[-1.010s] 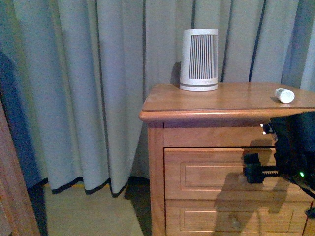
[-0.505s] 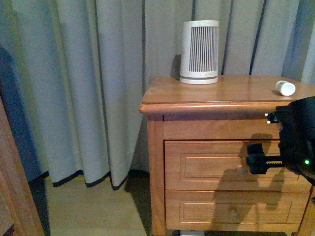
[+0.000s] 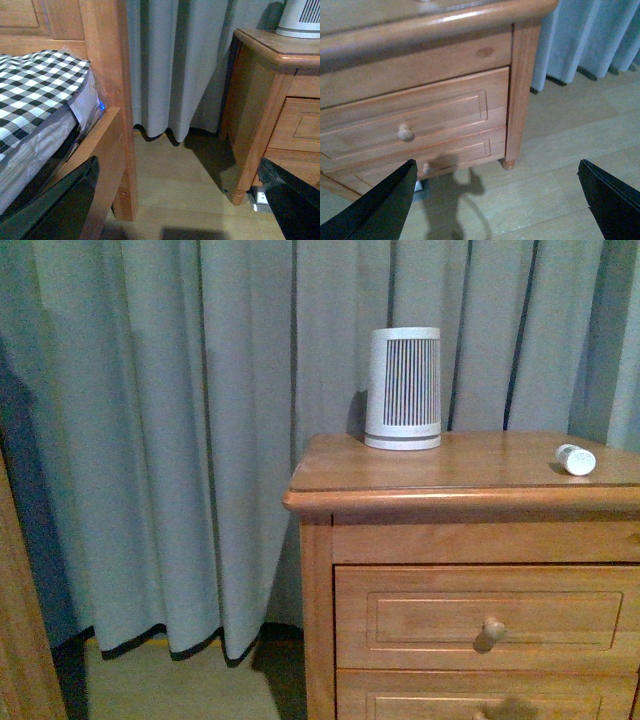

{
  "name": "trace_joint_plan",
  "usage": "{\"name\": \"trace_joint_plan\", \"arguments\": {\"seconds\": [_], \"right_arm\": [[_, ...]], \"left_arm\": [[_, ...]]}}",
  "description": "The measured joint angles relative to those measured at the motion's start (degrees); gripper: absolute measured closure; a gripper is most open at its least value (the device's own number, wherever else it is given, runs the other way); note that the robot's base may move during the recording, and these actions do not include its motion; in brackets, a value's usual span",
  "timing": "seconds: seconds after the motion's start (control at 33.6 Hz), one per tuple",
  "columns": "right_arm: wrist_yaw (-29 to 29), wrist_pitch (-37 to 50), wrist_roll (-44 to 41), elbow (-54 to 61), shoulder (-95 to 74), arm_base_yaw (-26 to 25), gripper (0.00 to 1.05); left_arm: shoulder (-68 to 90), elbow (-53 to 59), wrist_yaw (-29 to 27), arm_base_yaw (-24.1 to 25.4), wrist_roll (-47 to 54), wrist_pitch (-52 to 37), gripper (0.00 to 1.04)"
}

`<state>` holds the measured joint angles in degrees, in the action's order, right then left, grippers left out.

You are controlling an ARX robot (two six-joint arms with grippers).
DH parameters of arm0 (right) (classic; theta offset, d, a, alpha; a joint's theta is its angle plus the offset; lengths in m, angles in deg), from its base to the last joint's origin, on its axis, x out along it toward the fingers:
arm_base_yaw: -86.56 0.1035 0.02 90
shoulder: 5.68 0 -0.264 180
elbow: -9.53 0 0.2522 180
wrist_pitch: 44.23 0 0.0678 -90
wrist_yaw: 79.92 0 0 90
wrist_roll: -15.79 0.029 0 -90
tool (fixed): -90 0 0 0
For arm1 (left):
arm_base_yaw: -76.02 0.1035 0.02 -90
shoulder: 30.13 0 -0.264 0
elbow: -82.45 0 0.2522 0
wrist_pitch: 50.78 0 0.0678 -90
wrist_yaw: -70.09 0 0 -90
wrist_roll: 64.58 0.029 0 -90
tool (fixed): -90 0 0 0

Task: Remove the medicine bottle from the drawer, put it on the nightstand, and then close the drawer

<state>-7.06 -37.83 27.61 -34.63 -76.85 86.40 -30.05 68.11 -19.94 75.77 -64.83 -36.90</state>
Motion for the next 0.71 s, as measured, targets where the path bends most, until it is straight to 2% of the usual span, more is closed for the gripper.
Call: {"name": "trace_joint_plan", "arguments": {"seconds": [0.24, 0.42, 0.56, 0.71], "right_arm": [[-2.78, -7.93, -0.83, 9.14, 25.14, 1.07, 0.07], [-11.04, -16.04, -1.55, 17.29, 44.78, 8.37, 0.07], [-20.85, -24.35, -2.69, 22.67, 58.31, 15.10, 0.07], [-22.08, -24.35, -4.15, 23.96, 61.51, 16.35, 0.07]], "left_arm": [[0.00, 0.00, 0.00, 0.00, 0.00, 0.00, 0.07], [0.00, 0.00, 0.00, 0.00, 0.00, 0.00, 0.07], [0.00, 0.00, 0.00, 0.00, 0.00, 0.00, 0.07], [0.00, 0.00, 0.00, 0.00, 0.00, 0.00, 0.07]]}}
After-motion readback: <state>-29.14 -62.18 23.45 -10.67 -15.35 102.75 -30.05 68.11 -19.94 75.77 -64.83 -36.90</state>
